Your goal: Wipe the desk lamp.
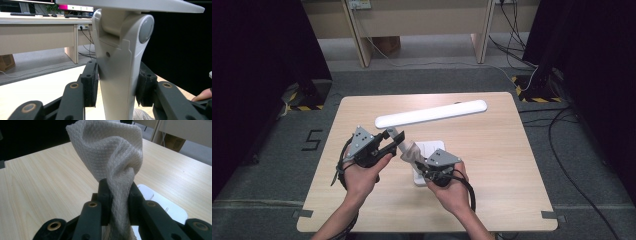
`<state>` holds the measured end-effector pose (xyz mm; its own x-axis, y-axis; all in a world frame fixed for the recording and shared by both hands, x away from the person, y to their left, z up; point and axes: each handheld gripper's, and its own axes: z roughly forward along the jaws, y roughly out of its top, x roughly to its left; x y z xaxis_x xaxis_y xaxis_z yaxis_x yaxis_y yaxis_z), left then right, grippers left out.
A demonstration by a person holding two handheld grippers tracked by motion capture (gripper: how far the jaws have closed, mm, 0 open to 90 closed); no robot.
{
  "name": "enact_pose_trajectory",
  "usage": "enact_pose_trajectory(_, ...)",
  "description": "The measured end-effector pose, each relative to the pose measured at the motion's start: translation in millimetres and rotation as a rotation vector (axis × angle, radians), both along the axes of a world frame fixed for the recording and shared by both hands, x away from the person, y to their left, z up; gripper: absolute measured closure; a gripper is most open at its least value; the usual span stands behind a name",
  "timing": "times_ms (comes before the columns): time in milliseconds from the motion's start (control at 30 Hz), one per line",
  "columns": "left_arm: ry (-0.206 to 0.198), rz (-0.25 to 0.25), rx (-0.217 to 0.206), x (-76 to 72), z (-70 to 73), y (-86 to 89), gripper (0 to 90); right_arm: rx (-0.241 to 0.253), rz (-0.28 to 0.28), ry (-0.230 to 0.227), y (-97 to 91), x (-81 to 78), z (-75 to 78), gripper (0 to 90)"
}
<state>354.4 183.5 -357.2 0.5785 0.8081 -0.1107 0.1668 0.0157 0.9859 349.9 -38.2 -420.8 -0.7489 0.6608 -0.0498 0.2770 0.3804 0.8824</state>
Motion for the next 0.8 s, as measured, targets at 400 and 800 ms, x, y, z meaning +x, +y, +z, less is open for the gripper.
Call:
enact_pose_trajectory(400, 0.01, 0.007, -0.011, 2.2, -0.7, -3.3, 55.5, -0.013, -0.003, 0.008, -2.0, 3.5, -4.5, 77.6)
enact_pose_trajectory(800, 0.003, 0.025, 0.012, 2.6, -3.1, -6.8, 57.0, -0.012, 0.0, 0.019, -1.4, 4.5, -5.9, 77.7)
